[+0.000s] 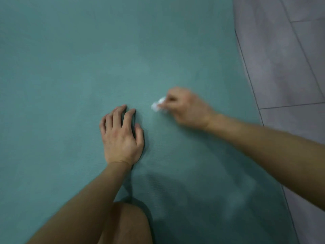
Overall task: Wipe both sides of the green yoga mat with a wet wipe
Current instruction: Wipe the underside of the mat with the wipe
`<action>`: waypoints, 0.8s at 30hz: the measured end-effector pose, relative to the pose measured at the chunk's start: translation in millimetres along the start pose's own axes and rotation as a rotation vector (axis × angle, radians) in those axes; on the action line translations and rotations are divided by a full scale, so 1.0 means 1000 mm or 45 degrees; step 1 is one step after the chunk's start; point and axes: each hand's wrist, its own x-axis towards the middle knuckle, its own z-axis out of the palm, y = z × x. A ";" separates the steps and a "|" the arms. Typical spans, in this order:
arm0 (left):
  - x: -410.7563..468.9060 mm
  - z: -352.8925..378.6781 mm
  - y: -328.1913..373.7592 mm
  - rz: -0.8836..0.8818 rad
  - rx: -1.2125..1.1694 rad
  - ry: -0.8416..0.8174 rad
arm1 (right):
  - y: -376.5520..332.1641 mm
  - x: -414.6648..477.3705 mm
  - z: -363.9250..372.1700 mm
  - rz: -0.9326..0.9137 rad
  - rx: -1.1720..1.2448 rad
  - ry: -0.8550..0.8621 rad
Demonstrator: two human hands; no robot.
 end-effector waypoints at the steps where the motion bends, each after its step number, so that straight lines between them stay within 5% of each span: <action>1: 0.000 0.000 0.000 -0.008 -0.001 0.004 | 0.030 0.002 -0.012 0.236 -0.083 0.102; 3: 0.001 -0.001 0.001 -0.012 0.004 0.012 | 0.078 0.000 -0.034 0.798 -0.213 0.259; 5: 0.001 -0.001 0.001 -0.012 0.005 0.010 | 0.072 0.001 -0.032 0.990 -0.217 0.317; 11: 0.001 -0.002 0.000 -0.017 0.026 -0.010 | -0.044 0.010 0.016 -0.067 0.074 -0.042; 18: 0.000 -0.002 0.001 -0.019 0.015 0.007 | 0.058 0.024 -0.014 0.696 -0.132 0.310; 24: 0.000 -0.002 0.002 -0.012 0.030 0.002 | -0.031 0.034 0.026 -0.120 0.118 -0.068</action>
